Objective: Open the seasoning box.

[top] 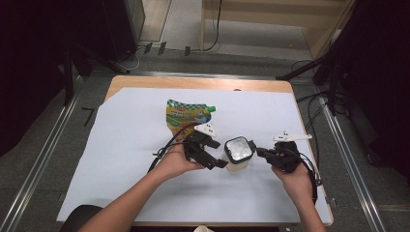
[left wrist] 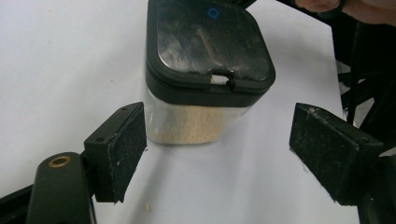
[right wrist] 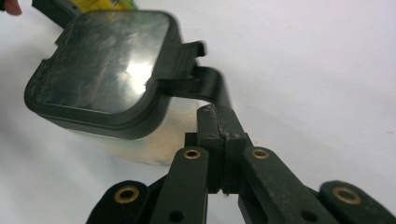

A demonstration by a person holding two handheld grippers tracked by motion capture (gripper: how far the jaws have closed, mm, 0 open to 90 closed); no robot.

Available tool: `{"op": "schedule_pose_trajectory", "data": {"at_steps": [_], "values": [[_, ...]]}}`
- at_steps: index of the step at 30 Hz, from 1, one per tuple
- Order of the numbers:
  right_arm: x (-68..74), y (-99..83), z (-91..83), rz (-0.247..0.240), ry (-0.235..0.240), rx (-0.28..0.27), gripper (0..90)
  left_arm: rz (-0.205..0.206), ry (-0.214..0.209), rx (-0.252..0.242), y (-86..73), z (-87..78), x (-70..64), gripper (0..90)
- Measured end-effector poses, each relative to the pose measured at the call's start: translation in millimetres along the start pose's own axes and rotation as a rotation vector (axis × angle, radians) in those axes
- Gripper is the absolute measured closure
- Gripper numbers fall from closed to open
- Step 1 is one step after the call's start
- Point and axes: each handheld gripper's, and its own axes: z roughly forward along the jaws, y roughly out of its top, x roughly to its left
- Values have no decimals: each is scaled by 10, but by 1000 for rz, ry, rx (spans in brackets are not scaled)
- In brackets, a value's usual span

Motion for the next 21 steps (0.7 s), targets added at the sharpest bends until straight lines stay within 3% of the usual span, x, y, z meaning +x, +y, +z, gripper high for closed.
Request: {"op": "schedule_pose_trajectory", "data": {"at_steps": [2,4,12,15,21], "values": [[-45,0,-23,15,-21,-14,900,-7,-2,-10,25,22,8,189],[-104,11,70,50,-37,-6,900,-13,-5,-15,45,52,21,187],[-175,109,290,56,-62,-8,900,1,4,-3,58,138,33,186],[-142,122,359,38,-75,6,900,10,8,1,49,147,25,175],[-103,110,364,35,-95,-4,900,7,3,8,28,184,3,161]]}}
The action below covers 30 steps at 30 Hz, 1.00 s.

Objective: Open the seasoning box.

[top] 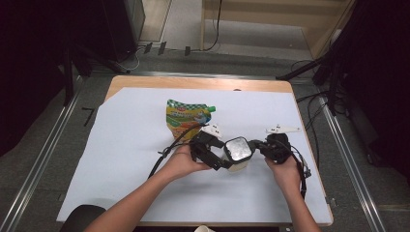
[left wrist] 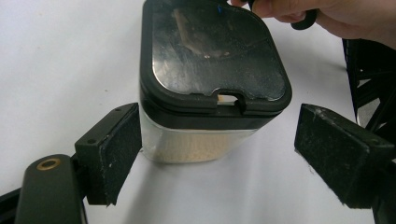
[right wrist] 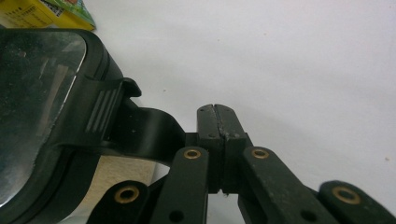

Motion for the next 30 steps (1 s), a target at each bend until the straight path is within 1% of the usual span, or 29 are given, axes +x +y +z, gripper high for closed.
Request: {"op": "schedule_pose_trajectory", "data": {"at_steps": [3,5,7,8,11,12,15,18,20,25,30], "values": [[20,-2,10,1,0,1,900,1,11,1,-28,32,-6,155],[34,-5,24,4,-3,8,900,-7,18,1,-48,62,-8,153],[57,-6,36,-5,-3,20,900,5,31,4,-66,80,-12,151],[70,-7,42,-13,-1,20,900,5,38,-2,-79,93,-23,149],[108,-9,44,-17,-4,25,900,15,51,-6,-89,111,-39,140],[119,-14,46,-14,0,27,900,20,54,-14,-91,119,-45,135],[126,-17,46,-11,7,27,900,28,59,-19,-96,122,-51,128],[141,-29,42,-8,18,29,900,24,63,-40,-113,123,-60,126],[158,-35,37,-12,16,31,900,34,71,-42,-113,115,-66,126],[200,-40,33,-30,19,35,900,59,89,-69,-98,79,-93,140],[211,-44,34,-29,22,35,900,65,84,-65,-101,58,-83,143]]}}
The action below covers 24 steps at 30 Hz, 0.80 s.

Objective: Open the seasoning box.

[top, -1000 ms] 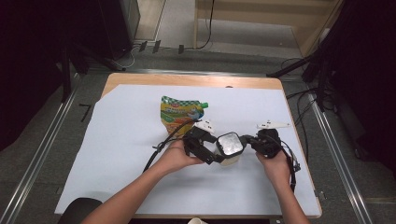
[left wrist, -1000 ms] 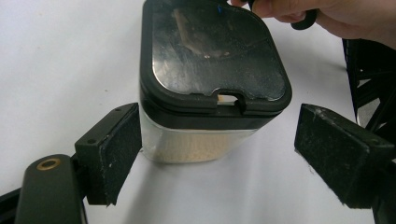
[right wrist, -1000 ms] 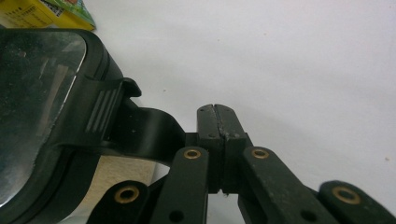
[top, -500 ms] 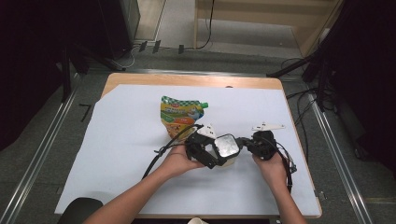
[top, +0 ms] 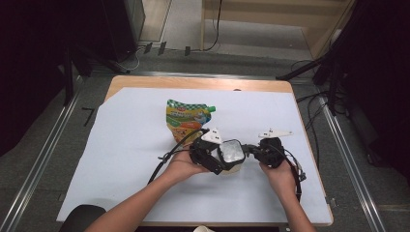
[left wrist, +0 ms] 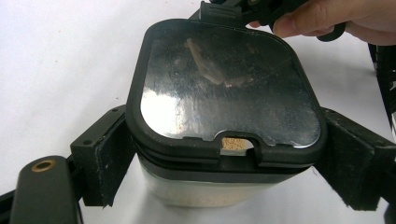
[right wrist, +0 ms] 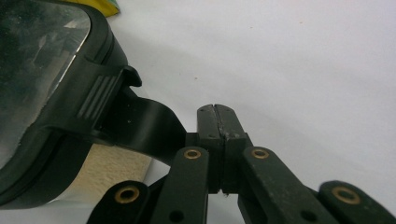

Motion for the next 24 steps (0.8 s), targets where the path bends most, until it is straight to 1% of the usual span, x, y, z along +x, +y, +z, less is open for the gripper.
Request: {"op": "schedule_pose_trajectory", "data": {"at_steps": [17,20,24], "values": [[23,-14,-11,-3,4,-1,900,7,-2,-49,57,-85,-18,153],[31,-16,-14,-4,2,1,900,13,-4,-43,63,-87,-21,151],[34,-23,-31,-1,5,-4,900,10,0,-35,70,-89,-28,150]]}}
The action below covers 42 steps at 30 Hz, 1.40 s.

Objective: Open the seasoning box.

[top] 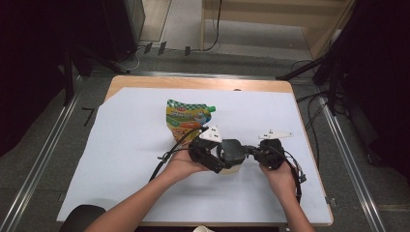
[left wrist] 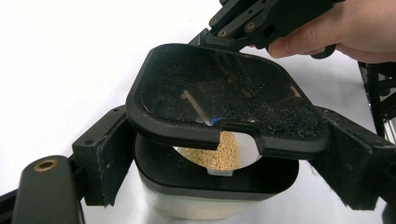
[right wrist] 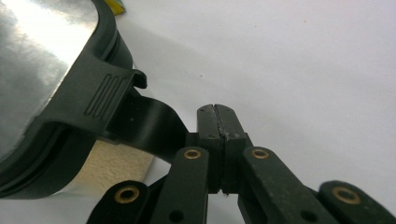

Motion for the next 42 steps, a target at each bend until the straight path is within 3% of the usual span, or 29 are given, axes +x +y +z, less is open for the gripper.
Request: {"op": "schedule_pose_trajectory", "data": {"at_steps": [18,27,32,33,34,35,36,39,42], "values": [[24,-19,-56,8,1,-7,900,6,5,0,68,-8,-23,149],[35,-28,-66,6,0,-10,900,10,19,-8,111,-27,-52,153],[45,-31,-94,4,1,-17,900,13,48,14,161,-45,-91,153],[45,-32,-109,4,6,-25,900,15,8,-2,166,-69,-98,185],[50,-34,-121,6,6,-30,900,-2,-43,-27,175,-93,-112,345],[50,-38,-132,0,10,-29,900,-8,-40,-33,187,-96,-127,437],[60,-42,-135,4,10,-26,900,-6,-33,-33,199,-94,-143,403],[79,-50,-148,-5,0,-25,900,2,-34,-17,221,-93,-167,472],[81,-52,-167,-3,6,-27,900,-16,-48,-12,231,-100,-159,484]]}}
